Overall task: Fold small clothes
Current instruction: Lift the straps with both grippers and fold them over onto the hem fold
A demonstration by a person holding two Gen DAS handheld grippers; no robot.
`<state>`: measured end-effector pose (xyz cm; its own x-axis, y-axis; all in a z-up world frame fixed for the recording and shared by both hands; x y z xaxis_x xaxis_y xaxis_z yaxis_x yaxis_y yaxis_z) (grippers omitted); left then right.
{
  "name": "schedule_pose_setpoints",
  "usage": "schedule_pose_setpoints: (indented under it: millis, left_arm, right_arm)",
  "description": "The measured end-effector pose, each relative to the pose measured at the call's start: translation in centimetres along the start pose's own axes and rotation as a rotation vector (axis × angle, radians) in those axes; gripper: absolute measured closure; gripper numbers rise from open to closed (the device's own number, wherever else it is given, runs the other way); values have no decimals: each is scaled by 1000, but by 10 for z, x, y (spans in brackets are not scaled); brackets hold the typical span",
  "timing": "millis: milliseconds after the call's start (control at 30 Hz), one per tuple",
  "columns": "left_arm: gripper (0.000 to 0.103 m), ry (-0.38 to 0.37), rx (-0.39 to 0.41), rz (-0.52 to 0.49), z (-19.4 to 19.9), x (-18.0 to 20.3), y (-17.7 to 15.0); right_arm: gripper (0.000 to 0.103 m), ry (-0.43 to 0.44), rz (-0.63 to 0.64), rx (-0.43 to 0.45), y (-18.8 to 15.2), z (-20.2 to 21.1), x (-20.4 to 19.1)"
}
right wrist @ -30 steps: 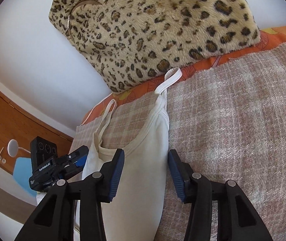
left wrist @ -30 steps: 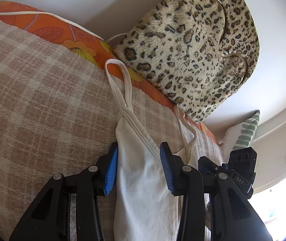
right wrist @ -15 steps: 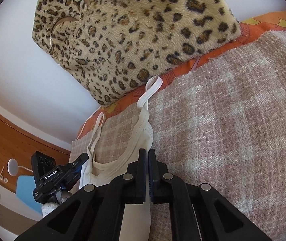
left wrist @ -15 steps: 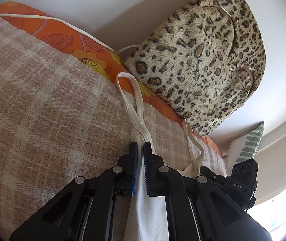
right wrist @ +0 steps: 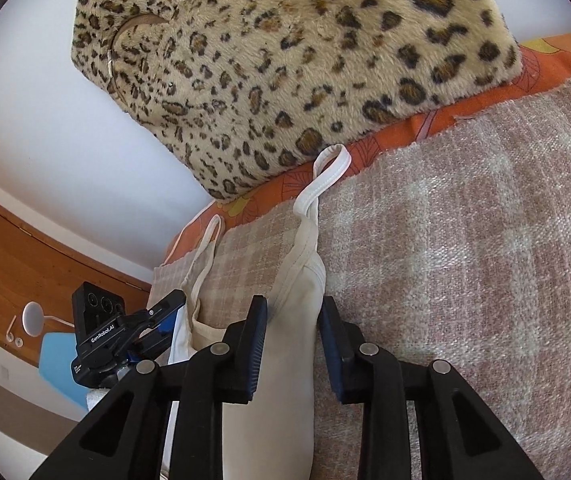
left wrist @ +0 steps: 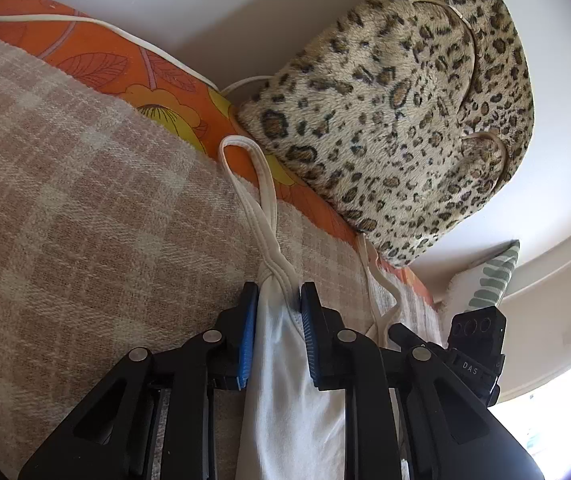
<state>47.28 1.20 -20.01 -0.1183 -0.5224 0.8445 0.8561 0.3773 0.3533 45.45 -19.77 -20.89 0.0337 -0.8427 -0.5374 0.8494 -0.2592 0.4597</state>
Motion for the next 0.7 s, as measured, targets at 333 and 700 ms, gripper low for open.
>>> schedule_pose_setpoints:
  millis: [333,700]
  left_arm:
    - [97,1,46,5,11,1,7]
    - [98,-13,77,-72,31,39,7]
  right_arm:
    - [100,-7,-10,11,4,1,-1]
    - [100,56,19,64,7,34,-26]
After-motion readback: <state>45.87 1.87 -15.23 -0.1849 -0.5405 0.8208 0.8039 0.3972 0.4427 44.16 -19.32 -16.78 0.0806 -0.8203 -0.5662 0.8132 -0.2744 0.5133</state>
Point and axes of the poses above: each gripper's, at about its wrist camera, not at the fingertips, and z roughly against the way its jaws point, x to its right, y to its top, the point moved 9 cm from there along -z, roughly the way its jaws point, and after that the axes turned 13 degrees about -y, right-handed, at the moved point
